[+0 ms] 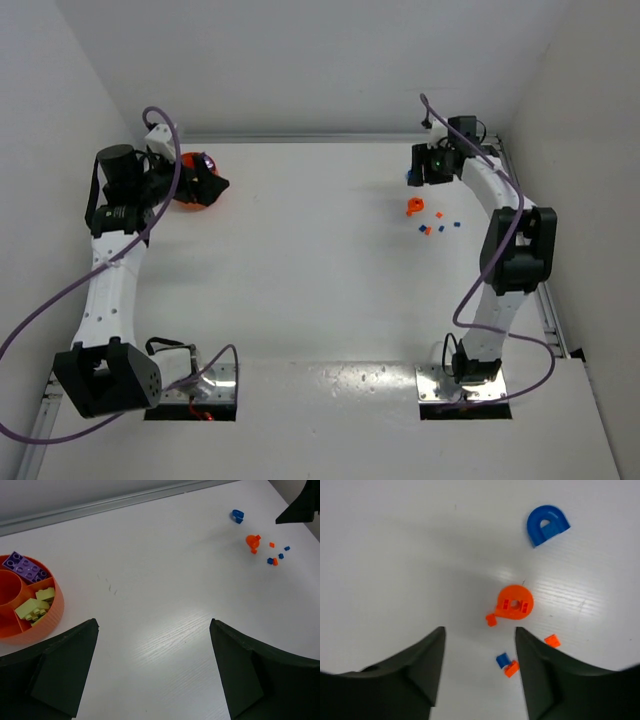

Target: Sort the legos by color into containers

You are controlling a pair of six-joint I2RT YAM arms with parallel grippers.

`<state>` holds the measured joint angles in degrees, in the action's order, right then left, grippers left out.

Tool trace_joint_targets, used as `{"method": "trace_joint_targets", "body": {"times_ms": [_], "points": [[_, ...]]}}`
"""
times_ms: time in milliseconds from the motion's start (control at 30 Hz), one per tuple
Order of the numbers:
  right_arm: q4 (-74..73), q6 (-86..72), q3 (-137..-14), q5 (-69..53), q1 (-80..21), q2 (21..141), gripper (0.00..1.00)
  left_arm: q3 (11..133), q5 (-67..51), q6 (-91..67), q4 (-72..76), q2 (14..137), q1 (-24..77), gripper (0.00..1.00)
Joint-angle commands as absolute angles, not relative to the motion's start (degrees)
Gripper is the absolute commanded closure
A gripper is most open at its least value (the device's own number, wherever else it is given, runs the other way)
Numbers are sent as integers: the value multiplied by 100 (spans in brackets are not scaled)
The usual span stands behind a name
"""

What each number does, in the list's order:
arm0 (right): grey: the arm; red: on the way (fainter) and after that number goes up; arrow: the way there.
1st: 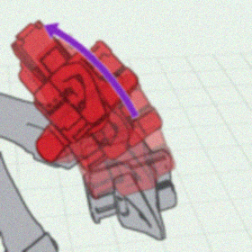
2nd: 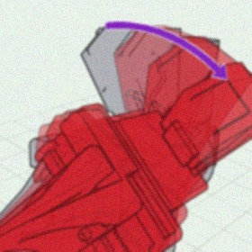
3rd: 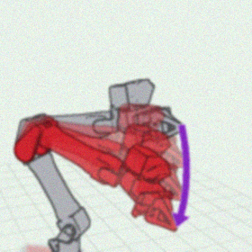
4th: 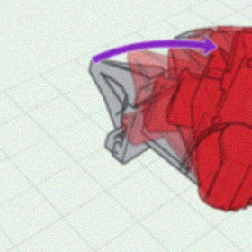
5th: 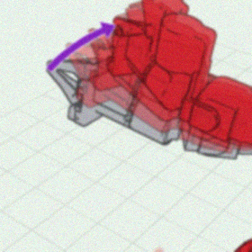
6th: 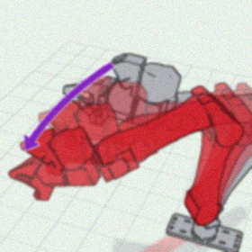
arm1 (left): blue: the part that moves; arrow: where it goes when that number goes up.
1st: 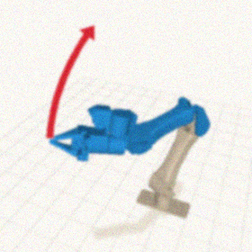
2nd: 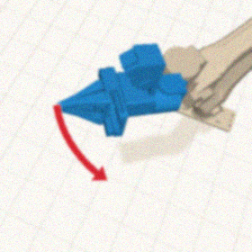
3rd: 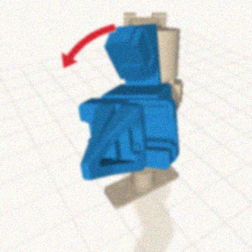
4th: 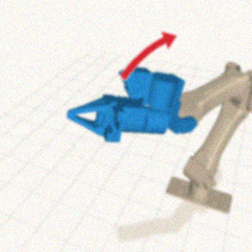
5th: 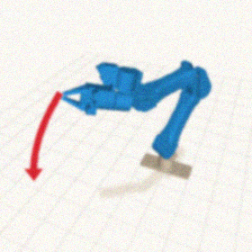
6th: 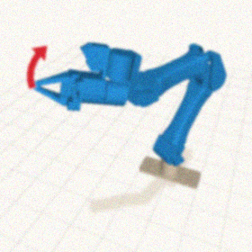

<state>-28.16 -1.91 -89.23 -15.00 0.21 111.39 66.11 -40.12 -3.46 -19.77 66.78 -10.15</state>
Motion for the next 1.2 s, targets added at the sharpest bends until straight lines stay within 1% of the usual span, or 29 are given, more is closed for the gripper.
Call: {"method": "trace_joint_targets", "body": {"times_ms": [0, 33, 67, 100, 200, 233, 300, 333, 367, 400, 433, 600, 1167], "points": [[-2487, -307, -9209, -1117, 26, 11484, 37, 6583, -4157, -325, -1670, 6758, -914, 0], [-2487, -308, -9376, -1116, 26, 11487, 35, 6583, -4096, -377, -1670, 6759, -914, 0], [-2557, -369, -9674, -1055, 26, 11792, 28, 6583, -4096, -378, -1670, 6759, -914, 0], [-2462, -456, -9781, -1002, 26, 11925, 26, 6583, -4043, -378, -1670, 6759, -914, 0], [-2276, -457, -10264, -1054, 26, 12453, 25, 6636, -3991, -378, -1670, 6759, -914, 0], [-2276, -457, -10605, -1055, 26, 12602, 24, 6636, -3938, -378, -1670, 6759, -914, 0], [-2460, -457, -11046, -915, 26, 13110, 24, 6636, -3938, -378, -1670, 6811, -914, 0], [-2539, -457, -11492, -810, 26, 13270, 24, 6636, -3877, -378, -1670, 6812, -862, 0], [-2610, -518, -11661, -643, 26, 13411, 22, 6697, -3876, -378, -1670, 6812, -861, 0], [-2558, -519, -11724, -520, 26, 13490, 22, 6697, -3876, -378, -1670, 6872, -861, 0], [-2471, -519, -11646, -405, 26, 13491, 18, 6697, -3876, -378, -1670, 6925, -861, 0], [-2347, -580, -11706, -272, 26, 13649, 17, 6802, -3823, -439, -1617, 7057, -861, 0], [-2242, -589, -11821, -149, 26, 14168, 17, 6864, -3771, -439, -1617, 7172, -861, 0]]}}
